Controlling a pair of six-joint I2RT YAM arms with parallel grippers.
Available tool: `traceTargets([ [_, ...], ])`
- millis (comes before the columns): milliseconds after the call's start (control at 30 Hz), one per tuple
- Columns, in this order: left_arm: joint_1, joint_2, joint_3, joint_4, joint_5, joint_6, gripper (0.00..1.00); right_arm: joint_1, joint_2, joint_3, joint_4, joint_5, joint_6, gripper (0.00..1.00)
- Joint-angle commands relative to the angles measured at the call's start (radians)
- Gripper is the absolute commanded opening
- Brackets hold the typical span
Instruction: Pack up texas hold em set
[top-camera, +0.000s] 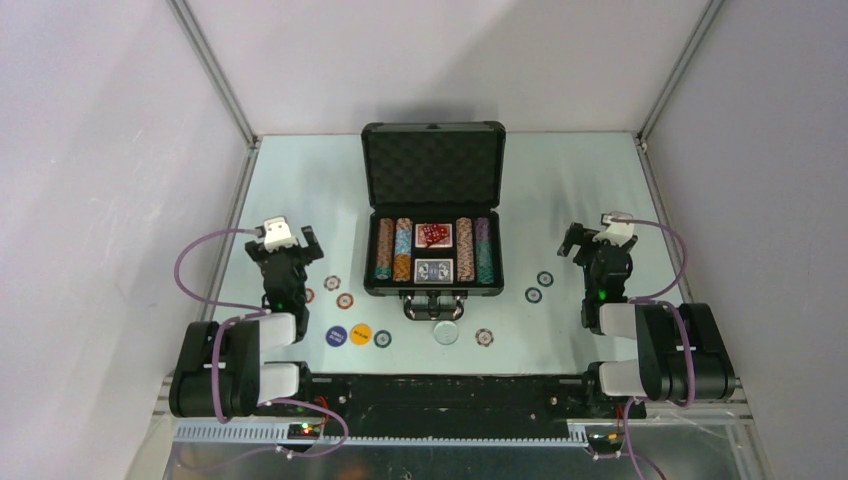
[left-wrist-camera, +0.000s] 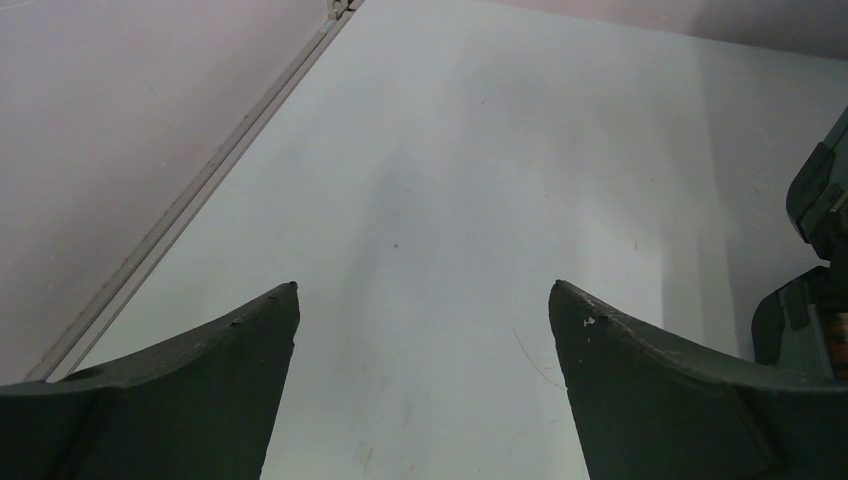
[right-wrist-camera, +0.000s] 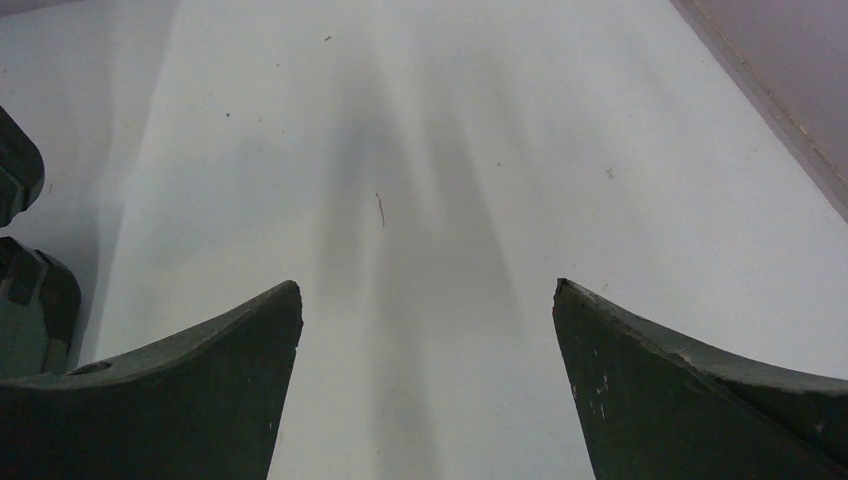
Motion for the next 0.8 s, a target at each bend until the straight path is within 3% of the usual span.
traceTargets([
  [0, -0.002, -0.007, 0.024, 0.030, -0.005, 0.020, 1.00, -0.001, 0.003, 0.002, 0.045, 0.025, 0.008, 1.00],
  [167, -0.008, -0.010, 0.019, 0.040, -0.003, 0.028, 1.00, 0.019, -0.038, 0.020, -0.011, 0.085, 0.007, 1.00],
  [300, -0.010, -0.064, 0.011, 0.031, -0.073, 0.011, 1.00, 0.097, -0.175, 0.120, -0.280, 0.221, -0.026, 0.99],
  [400, -0.047, -0.153, -0.015, 0.010, -0.176, 0.003, 1.00, 0.154, -0.280, 0.222, -0.548, 0.259, 0.060, 0.99],
  [600, -0.210, -0.365, 0.021, -0.182, -0.451, -0.017, 1.00, 0.170, -0.481, 0.331, -0.902, 0.111, 0.346, 0.99],
  [767, -0.306, -0.539, 0.121, -0.490, -0.519, -0.160, 1.00, 0.174, -0.514, 0.450, -1.124, -0.014, 0.435, 0.99],
])
